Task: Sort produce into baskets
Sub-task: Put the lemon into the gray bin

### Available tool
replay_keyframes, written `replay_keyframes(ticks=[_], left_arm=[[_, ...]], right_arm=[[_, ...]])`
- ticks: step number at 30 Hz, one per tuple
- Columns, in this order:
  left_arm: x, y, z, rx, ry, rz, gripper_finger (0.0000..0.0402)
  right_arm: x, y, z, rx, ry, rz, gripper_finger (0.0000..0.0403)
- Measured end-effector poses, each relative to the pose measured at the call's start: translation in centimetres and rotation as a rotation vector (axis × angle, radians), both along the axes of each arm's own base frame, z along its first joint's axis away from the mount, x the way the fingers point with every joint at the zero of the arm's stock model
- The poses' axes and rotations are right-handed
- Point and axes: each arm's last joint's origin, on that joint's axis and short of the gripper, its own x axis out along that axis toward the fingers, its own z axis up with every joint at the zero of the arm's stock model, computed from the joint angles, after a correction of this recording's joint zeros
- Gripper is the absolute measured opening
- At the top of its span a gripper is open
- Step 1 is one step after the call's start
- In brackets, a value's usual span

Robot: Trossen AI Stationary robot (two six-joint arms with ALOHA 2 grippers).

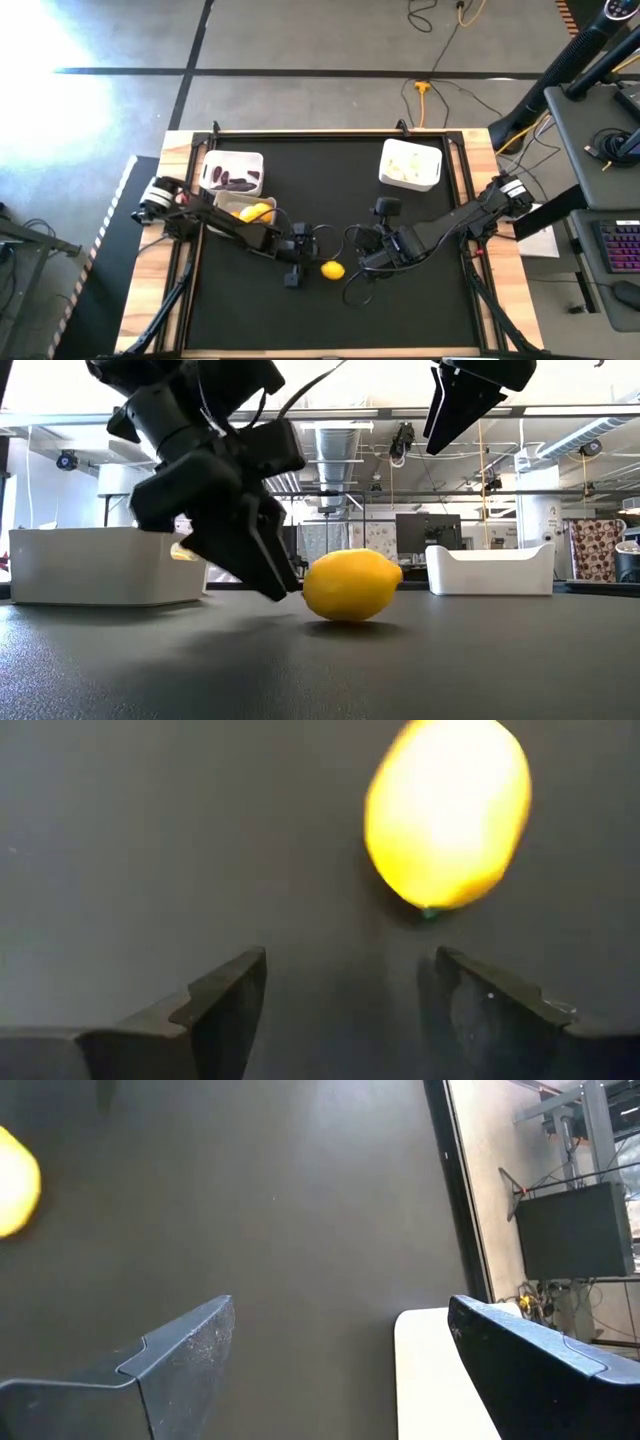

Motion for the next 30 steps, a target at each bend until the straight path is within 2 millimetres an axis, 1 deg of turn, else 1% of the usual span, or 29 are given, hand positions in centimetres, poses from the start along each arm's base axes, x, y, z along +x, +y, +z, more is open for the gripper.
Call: replay_keyframes(ticks=[5, 9, 14, 20, 26, 30], left_arm=[[0.4, -0.1, 0.9, -0.006, -0.021, 0.001, 0.0272], [1.0, -0.6, 1.7, -0.013, -0.049, -0.033, 0.0272], [1.3, -0.7, 2.1, -0.001, -0.068, -0.056, 0.0272], [1.3, -0.7, 1.1, 0.010, -0.037, -0.059, 0.0272], [1.4, -0.7, -0.1, 0.018, -0.006, -0.059, 0.0272], [1.5, -0.7, -0.1, 0.014, -0.013, -0.056, 0.0272]], right_arm=[[0.0, 0.0, 0.0, 0.000, 0.000, 0.000, 0.0361], [0.0, 0.0, 0.0, -0.001, 0.001, 0.000, 0.0361], [-0.1, 0.0, -0.3, -0.007, 0.008, -0.001, 0.0361], [-0.3, -0.4, -1.2, -0.024, 0.034, -0.006, 0.0361], [0.0, -1.4, -1.8, -0.028, 0.044, -0.037, 0.0361], [0.3, -2.3, -1.8, -0.031, 0.051, -0.051, 0.0361]])
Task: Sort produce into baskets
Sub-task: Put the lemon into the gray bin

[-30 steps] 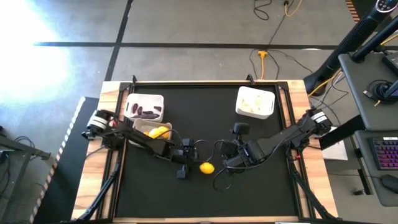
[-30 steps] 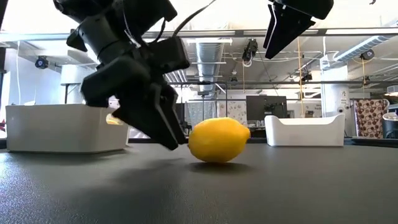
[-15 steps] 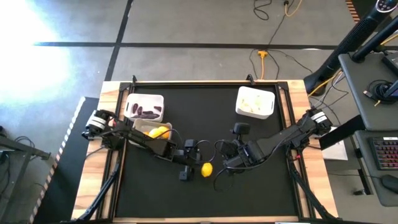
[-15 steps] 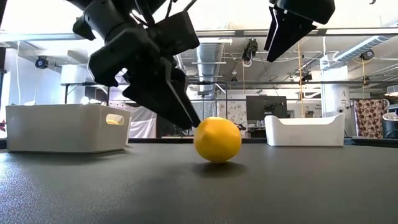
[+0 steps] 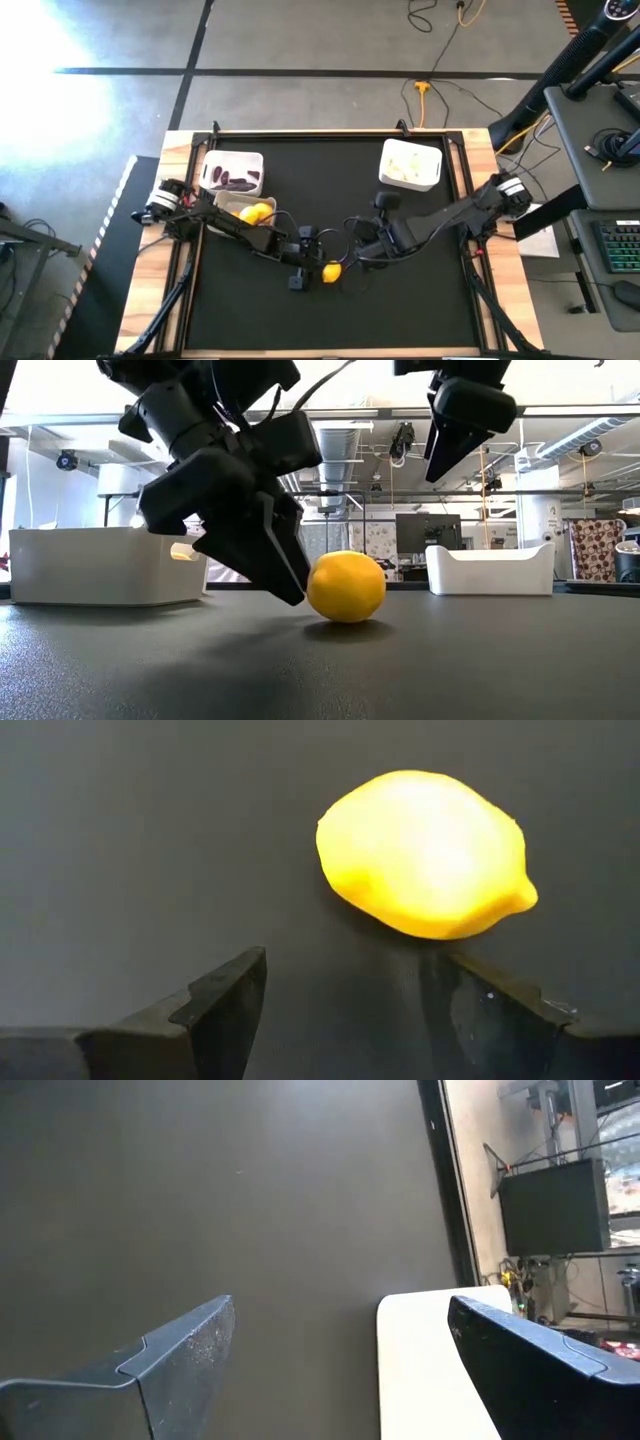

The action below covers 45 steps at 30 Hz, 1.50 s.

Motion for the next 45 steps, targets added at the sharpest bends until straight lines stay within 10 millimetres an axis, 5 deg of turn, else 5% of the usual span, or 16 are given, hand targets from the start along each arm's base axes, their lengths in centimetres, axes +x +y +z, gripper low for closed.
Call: replay_keyframes(ticks=[18, 29, 35, 45], left_arm=[[0.2, -0.7, 1.3, -0.100, -0.033, 0.022, 0.0273], [0.8, -1.6, 2.9, -0.073, -0.025, -0.061, 0.0324], [1.7, -1.8, 4.4, 0.053, 0.027, -0.199, 0.0338], [5.3, -2.4, 3.7, 0.197, 0.084, -0.391, 0.0328]], right_arm=[[0.5, -0.8, 0.1, 0.017, 0.024, 0.022, 0.0361], [0.3, -0.4, 0.1, 0.063, 0.026, 0.025, 0.0361], [-0.3, 1.3, 0.1, 0.112, 0.024, 0.036, 0.0361], [-1.9, 4.4, 0.1, 0.141, -0.025, 0.026, 0.0361]])
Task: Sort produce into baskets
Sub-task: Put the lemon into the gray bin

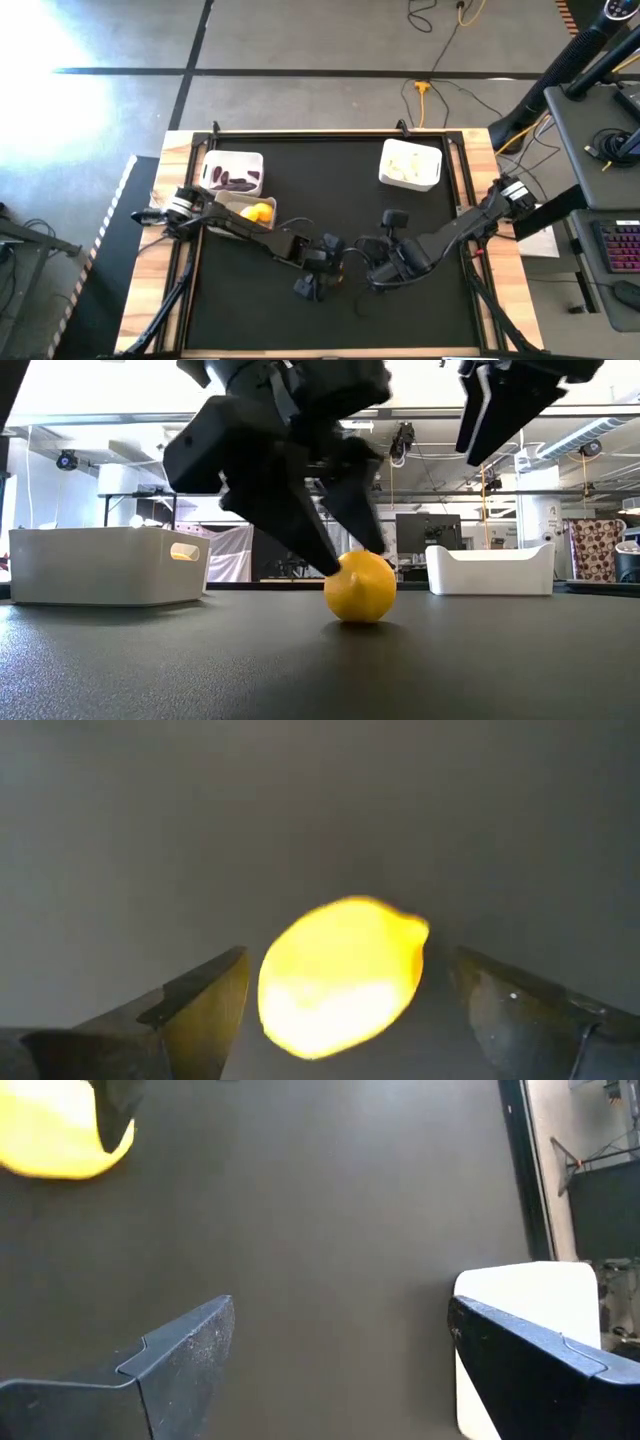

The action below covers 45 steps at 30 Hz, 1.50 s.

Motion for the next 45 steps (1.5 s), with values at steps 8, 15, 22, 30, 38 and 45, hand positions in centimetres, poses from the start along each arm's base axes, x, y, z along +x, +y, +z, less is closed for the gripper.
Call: replay_keyframes(ticks=[8, 15, 22, 30, 38, 45], left_arm=[[2.5, 0.2, -2.6, 0.126, 0.182, -0.085, 0.0325], [4.2, -0.2, -2.7, 0.119, 0.269, -0.057, 0.0301], [4.8, -0.6, -1.6, -0.017, 0.194, 0.032, 0.0233], [0.3, 0.6, 2.3, -0.128, 0.184, 0.117, 0.0241], [-10.0, 3.9, 5.6, -0.078, 0.059, 0.488, 0.0240], [-18.5, 7.0, 7.0, -0.161, -0.096, 0.814, 0.0240]], right_arm=[[-1.3, 0.8, 0.0, -0.005, 0.022, -0.044, 0.0361], [-1.5, 0.8, 0.1, 0.003, 0.026, -0.062, 0.0361], [-1.5, 0.8, 0.1, 0.006, 0.029, -0.065, 0.0361], [-2.1, 0.9, 0.6, 0.079, 0.028, -0.103, 0.0361], [-2.8, 1.4, 1.4, 0.109, -0.012, -0.111, 0.0361], [-2.7, 1.4, 1.5, 0.108, -0.034, -0.114, 0.0361]])
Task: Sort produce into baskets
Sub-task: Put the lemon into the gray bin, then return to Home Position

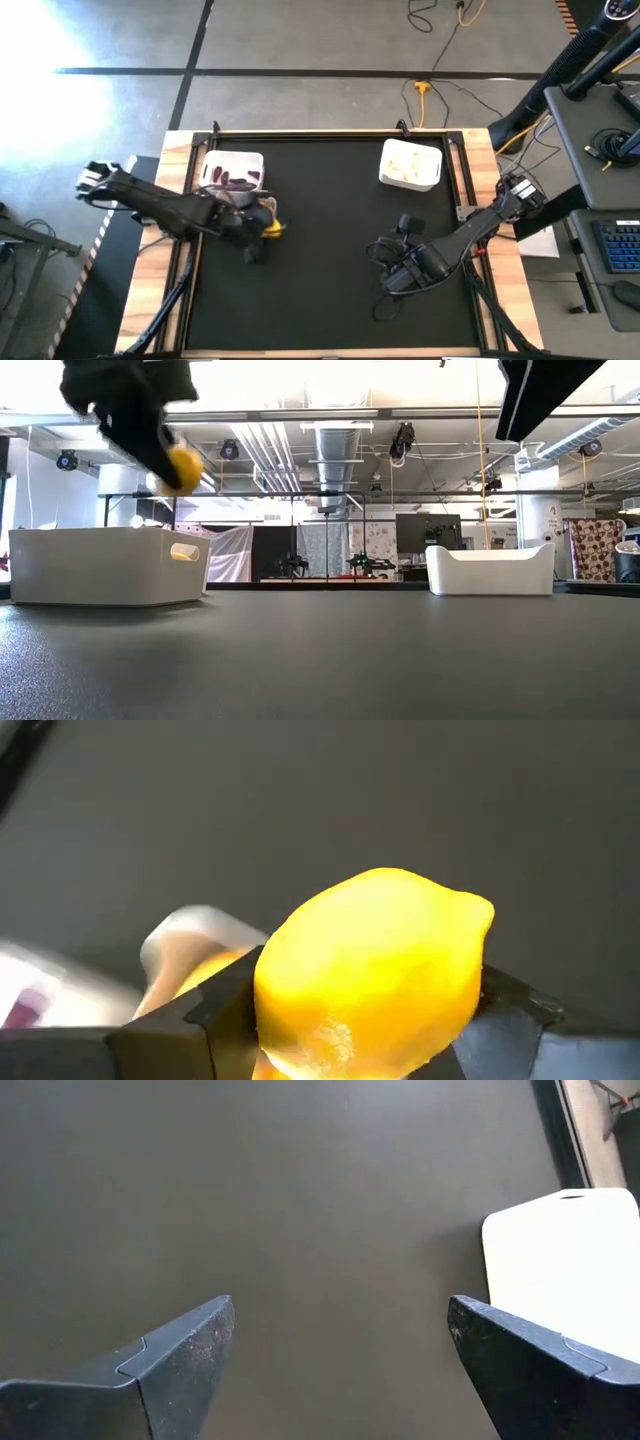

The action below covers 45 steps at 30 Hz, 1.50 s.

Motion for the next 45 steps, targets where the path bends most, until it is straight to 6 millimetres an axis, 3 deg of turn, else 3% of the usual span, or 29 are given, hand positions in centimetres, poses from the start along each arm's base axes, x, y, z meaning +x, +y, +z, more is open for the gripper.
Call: replay_keyframes(ticks=[6, 13, 17, 21, 27, 31, 35, 39, 45], left_arm=[[-3.6, 1.2, -2.6, -0.060, -0.011, 0.187, 0.0257], [-4.1, 1.3, -4.3, -0.067, 0.041, 0.236, 0.0301], [-3.7, 1.2, -3.3, -0.064, 0.052, 0.213, 0.0321], [-3.5, 1.1, -1.0, -0.044, 0.081, 0.192, 0.0326], [-2.0, 0.7, 3.1, 0.029, -0.077, 0.106, 0.0326], [-0.6, 0.2, 4.5, 0.096, -0.211, -0.079, 0.0326], [0.0, -0.3, 5.2, 0.098, -0.278, -0.257, 0.0326], [-0.8, 0.0, 5.9, 0.101, -0.299, -0.259, 0.0326], [-2.5, 0.6, 6.6, 0.138, -0.362, -0.213, 0.0326]], right_arm=[[0.4, 0.4, 0.0, 0.037, -0.055, -0.010, 0.0361], [0.5, 0.5, 0.0, 0.073, -0.052, -0.013, 0.0361], [0.5, 0.6, -0.1, 0.120, -0.035, -0.029, 0.0361], [1.0, 1.3, 0.0, 0.252, -0.062, -0.016, 0.0361], [3.2, 2.7, 0.7, 0.385, -0.158, 0.338, 0.0361], [4.3, 2.1, 1.3, 0.329, -0.197, 0.517, 0.0357], [4.6, 0.0, 2.3, 0.224, -0.214, 0.548, 0.0325], [4.4, -1.9, 3.8, 0.115, -0.237, 0.578, 0.0265], [2.5, -4.4, 7.0, -0.017, -0.301, 0.655, 0.0156]])
